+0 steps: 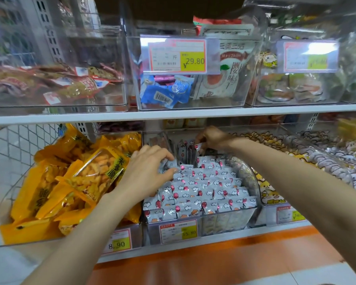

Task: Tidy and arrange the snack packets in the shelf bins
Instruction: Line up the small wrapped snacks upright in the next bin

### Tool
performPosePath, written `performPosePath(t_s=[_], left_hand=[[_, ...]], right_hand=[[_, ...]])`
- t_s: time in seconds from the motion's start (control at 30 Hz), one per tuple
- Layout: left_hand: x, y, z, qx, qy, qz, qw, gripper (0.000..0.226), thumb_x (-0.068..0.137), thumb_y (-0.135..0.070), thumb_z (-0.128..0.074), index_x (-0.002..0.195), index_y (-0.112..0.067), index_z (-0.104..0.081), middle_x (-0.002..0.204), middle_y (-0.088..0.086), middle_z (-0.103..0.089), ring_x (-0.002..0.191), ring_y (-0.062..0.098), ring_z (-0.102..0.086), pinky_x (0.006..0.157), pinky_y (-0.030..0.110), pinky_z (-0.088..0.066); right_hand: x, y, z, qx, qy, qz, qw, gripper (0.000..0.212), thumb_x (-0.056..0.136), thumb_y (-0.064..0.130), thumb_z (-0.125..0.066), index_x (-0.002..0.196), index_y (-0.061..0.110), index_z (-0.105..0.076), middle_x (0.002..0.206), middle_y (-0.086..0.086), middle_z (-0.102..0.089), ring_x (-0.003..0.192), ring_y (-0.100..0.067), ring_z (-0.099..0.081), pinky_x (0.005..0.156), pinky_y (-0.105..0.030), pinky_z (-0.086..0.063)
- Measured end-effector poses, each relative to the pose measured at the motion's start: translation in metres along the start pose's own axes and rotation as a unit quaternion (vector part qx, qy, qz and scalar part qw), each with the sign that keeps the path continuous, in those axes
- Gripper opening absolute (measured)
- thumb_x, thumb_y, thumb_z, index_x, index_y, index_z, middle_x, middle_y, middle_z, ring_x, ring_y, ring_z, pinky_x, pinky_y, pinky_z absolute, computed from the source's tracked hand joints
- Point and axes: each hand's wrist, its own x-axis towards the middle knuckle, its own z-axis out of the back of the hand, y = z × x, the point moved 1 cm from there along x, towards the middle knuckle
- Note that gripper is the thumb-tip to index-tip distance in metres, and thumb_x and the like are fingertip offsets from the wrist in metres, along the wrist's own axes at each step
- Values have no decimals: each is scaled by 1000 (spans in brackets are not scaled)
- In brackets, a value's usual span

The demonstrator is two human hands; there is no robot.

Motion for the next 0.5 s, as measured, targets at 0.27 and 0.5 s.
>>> performPosePath(t_s=[0.27,0.5], left_hand=[[1,2,0,-17,-24,15,999,29,90,-41,-54,115,-27,-56,116,-9,-54,114,13,-40,96,30,-31],[3,7,-1,-17,-33,22,999,27,90,-41,-54,113,-28,-57,116,-10,-54,113,12,-41,94,30,-31]], right_hand=[[3,2,-4,-93,40,-1,995,14,88,10,-62,101,13,-65,104,0,-63,93,-12,-58,81,-23,-49],[7,1,-15,-126,41,7,991,20,90,7,-58,107,13,-66,114,-3,-64,106,-16,-58,91,-25,-48]])
